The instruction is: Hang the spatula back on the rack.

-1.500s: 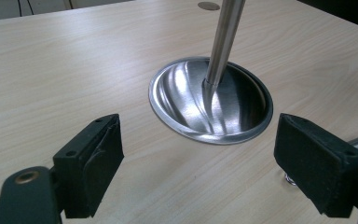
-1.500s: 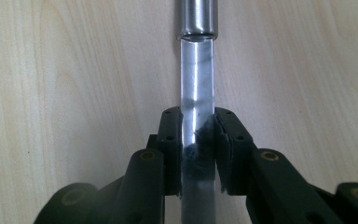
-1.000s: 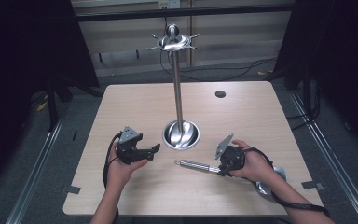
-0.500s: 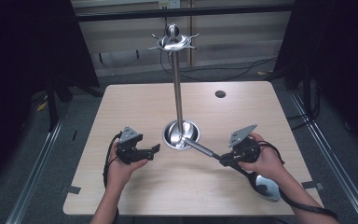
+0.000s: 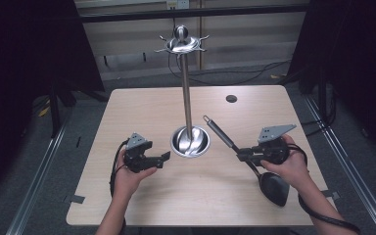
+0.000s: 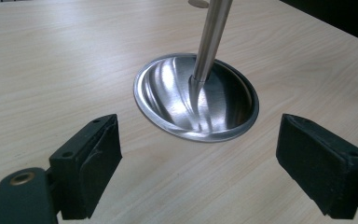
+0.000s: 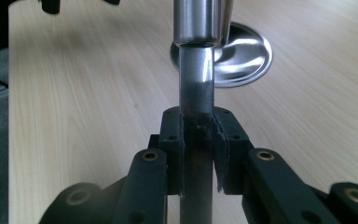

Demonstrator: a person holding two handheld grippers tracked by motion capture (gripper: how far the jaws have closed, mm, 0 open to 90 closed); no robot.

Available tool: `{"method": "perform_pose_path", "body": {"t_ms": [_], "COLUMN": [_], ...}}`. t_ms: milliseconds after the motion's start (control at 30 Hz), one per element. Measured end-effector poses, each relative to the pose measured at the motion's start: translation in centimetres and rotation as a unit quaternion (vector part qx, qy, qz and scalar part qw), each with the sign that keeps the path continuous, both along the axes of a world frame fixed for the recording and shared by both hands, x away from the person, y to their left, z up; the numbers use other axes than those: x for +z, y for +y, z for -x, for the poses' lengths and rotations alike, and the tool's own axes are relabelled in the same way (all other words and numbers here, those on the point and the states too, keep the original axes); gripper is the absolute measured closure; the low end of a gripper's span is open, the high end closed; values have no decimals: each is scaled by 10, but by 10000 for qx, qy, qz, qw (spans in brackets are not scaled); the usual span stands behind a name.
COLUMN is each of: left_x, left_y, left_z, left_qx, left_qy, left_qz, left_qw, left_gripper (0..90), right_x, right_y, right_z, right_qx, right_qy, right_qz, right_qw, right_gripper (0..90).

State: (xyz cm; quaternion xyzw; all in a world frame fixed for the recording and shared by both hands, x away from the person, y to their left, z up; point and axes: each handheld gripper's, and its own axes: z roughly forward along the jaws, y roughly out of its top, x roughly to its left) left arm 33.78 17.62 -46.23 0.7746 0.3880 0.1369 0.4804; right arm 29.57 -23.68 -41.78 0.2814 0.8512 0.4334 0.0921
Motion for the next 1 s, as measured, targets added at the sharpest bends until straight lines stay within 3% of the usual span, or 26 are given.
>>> {"method": "perform_pose_path", "body": {"t_ms": [300,433,567,633,767,900,967,1000], "left_x": [2,5,10,12,14,17,18,19], "left_y": [-7,-12,-19,-22,-31,-40,-43,-49], "left_z": [2,4,7,8,11,13,15,16], "left_qx": [-160,-227,-294,-399,-536,-718,-748,-827], "left_qy": [-27,-87,-204,-197,-198,-205,-198,-183], "left_qz": [38,89,244,221,304,334,362,379], "left_qw": [9999,9997,9991,9988,9979,9967,9963,9957], "left_gripper": [122,123,125,126,127,130,130,132], "right_x": [17,22,28,31,36,39,39,40], "right_y": [-12,-12,-12,-12,-10,-6,-4,-1], "right_z": [3,4,5,5,5,6,6,7], "right_qx": [-327,-383,-472,-514,-595,-856,-890,-1022], "right_qy": [-356,-412,-492,-540,-565,-663,-681,-789], "right_qz": [-641,-789,-1119,-1238,-1337,-1519,-1543,-1600], "right_qw": [9968,9953,9914,9895,9876,9824,9816,9786], "right_gripper": [758,758,758,758,758,758,758,758]}}
